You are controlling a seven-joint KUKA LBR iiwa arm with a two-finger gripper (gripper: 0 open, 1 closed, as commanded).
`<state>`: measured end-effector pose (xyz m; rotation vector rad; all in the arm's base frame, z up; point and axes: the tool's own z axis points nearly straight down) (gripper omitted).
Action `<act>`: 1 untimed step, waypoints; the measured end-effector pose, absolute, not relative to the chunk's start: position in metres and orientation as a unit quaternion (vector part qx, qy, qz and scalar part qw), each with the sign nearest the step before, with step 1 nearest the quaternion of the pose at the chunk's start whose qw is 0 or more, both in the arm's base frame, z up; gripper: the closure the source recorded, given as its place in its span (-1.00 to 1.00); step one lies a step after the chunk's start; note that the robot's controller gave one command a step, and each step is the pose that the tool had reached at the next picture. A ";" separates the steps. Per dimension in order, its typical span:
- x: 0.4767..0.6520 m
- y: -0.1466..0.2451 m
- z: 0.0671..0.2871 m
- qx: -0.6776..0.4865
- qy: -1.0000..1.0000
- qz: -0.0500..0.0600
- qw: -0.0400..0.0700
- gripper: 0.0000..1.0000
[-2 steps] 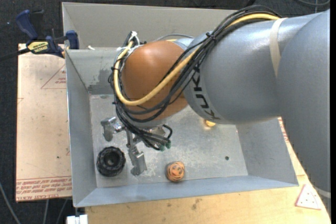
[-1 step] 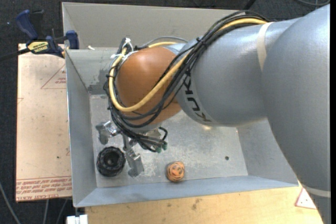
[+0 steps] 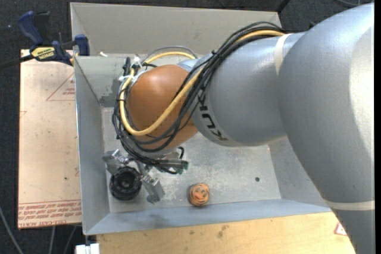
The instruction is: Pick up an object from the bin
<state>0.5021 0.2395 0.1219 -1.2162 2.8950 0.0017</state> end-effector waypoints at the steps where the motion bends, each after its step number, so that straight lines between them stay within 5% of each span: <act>1: 0.504 0.240 0.115 -0.397 0.918 0.000 0.000 -1.00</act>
Offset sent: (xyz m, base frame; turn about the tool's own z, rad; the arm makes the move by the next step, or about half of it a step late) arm 0.0237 -0.0175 0.0216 -0.2340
